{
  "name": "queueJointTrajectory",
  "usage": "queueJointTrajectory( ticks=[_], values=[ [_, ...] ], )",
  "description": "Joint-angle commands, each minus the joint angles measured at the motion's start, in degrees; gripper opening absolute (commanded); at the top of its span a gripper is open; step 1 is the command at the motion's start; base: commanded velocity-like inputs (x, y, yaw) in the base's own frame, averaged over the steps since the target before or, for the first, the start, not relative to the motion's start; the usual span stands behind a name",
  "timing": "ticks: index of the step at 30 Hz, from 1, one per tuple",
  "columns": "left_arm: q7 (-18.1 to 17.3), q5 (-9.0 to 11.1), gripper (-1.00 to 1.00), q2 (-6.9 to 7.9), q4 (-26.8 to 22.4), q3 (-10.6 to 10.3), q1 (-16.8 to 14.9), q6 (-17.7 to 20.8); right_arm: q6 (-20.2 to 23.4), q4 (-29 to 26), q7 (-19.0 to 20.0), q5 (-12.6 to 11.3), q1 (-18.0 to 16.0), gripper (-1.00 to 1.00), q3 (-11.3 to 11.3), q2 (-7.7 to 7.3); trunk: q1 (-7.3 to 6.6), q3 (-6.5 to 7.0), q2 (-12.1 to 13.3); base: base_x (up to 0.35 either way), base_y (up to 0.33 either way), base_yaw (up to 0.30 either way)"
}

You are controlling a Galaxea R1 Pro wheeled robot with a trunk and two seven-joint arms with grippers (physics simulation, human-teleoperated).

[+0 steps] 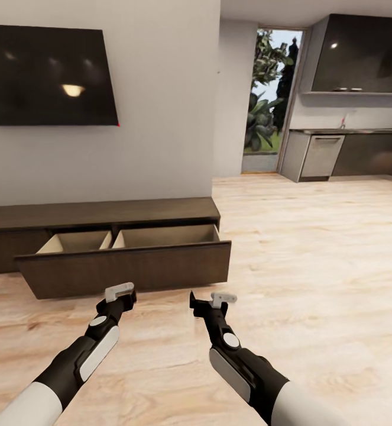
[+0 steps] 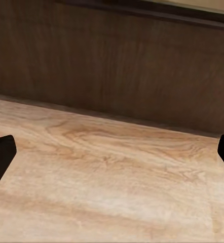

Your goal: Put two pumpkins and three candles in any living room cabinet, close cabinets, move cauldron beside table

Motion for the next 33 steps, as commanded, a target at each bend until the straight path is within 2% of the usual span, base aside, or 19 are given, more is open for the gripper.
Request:
queueJointTrajectory(
  ticks=[1,6,12,18,26,33],
  values=[
    [0.47,0.27,1.00,0.10,-0.11,-0.25,-0.05,0.16,-0.42,-0.01,-0.23,-0.60,-0.09,1.00,0.30,-0.03,0.02,-0.06,-0.02,0.340,0.036,0.000],
    [0.47,0.28,1.00,0.23,-0.11,-0.25,-0.05,0.16,0.22,0.33,0.08,-0.71,-0.09,1.00,0.26,0.01,0.02,-0.06,-0.02,0.340,0.071,0.000],
    [0.47,0.34,1.00,0.25,-0.11,-0.25,-0.05,0.16,4.81,2.45,0.14,-0.77,-0.09,1.00,-0.02,0.05,0.02,-0.06,-0.02,0.270,0.041,0.000],
    [0.43,0.35,1.00,0.26,-0.06,-0.25,-0.05,0.16,5.48,3.97,0.14,-0.78,-0.09,1.00,0.03,0.05,0.02,-0.06,-0.02,0.059,0.004,0.000],
    [0.37,0.35,1.00,0.26,0.05,-0.25,-0.05,0.24,5.80,4.28,0.14,-0.78,-0.09,1.00,-0.04,0.05,0.02,-0.06,-0.02,0.253,0.069,0.000],
    [0.33,0.36,1.00,0.18,-0.03,-0.25,-0.05,0.19,5.81,4.30,0.14,-0.79,-0.09,1.00,-0.12,0.05,0.02,-0.06,-0.02,0.039,0.010,0.000]
  ],
)
